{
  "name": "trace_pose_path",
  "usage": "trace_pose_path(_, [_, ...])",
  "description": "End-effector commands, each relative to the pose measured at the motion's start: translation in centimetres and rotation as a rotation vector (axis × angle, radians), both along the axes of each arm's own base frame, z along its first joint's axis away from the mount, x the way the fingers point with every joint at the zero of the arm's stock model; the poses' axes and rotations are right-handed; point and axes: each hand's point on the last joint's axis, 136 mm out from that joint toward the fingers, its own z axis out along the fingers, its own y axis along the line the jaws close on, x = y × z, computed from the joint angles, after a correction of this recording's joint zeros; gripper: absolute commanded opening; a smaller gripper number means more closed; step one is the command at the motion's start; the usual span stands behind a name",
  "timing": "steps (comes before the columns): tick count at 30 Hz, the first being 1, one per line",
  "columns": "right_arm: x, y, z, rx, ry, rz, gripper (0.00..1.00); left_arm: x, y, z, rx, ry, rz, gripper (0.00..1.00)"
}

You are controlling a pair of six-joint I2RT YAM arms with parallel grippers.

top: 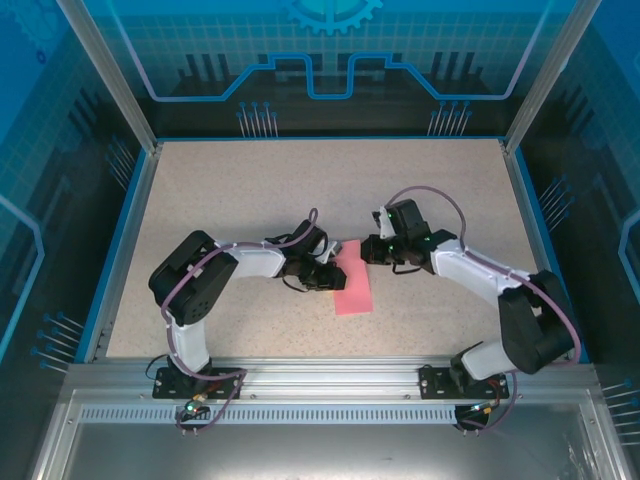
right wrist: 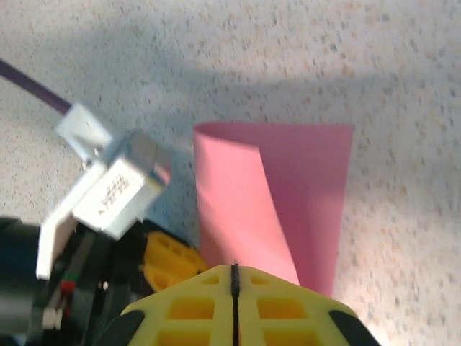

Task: Fold a paper plane with a square sheet of paper (fold left side to right side)
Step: Hold the square sheet of paper at the center of the table.

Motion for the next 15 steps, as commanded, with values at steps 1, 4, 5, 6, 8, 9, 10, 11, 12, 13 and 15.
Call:
trace_pose_path(1, [-4.9,-0.1,-2.9,-0.013,0.147,0.065,0.04,-0.3,0.7,-1.6,0.061,0.034,0.019,0.23])
trace_pose_path(4, [-6.8,1.0,-4.3,0.02,0.209,0.086,0.03,-0.2,0.6,-1.5,0.059,0.034,0.024,0.24])
trace_pose_path(5, [-7.3,1.2,-5.0,0.011,0.228,0.086,0.03,-0.1,0.6,-1.4,0.059,0.034,0.028,0.24])
trace_pose_path(6, [-7.7,1.2,-5.7,-0.001,0.244,0.084,0.02,0.0,0.5,-1.3,0.056,0.035,0.029,0.24])
trace_pose_path(8, [-8.4,0.8,-7.4,-0.038,0.292,0.065,0.03,0.2,0.3,-1.0,0.05,0.034,0.033,0.24])
trace_pose_path(9, [-8.7,0.7,-8.0,-0.051,0.309,0.063,0.02,0.3,0.1,-0.7,0.045,0.033,0.032,0.24])
trace_pose_path(10, [-8.9,0.5,-8.7,-0.065,0.325,0.058,0.02,0.5,0.0,-0.5,0.04,0.029,0.035,0.24])
trace_pose_path(11, [-9.1,0.1,-9.2,-0.088,0.339,0.051,0.02,0.6,-0.1,-0.2,0.035,0.026,0.035,0.24])
trace_pose_path(12, [-9.3,-0.2,-9.7,-0.107,0.354,0.048,0.02,0.8,-0.3,0.1,0.032,0.022,0.035,0.25])
trace_pose_path(13, [-9.5,-0.7,-10.1,-0.137,0.364,0.042,0.02,1.0,-0.4,0.5,0.025,0.017,0.034,0.25])
trace_pose_path(15, [-9.7,-1.5,-10.6,-0.186,0.376,0.036,0.02,1.3,-0.7,1.3,0.013,0.002,0.034,0.27])
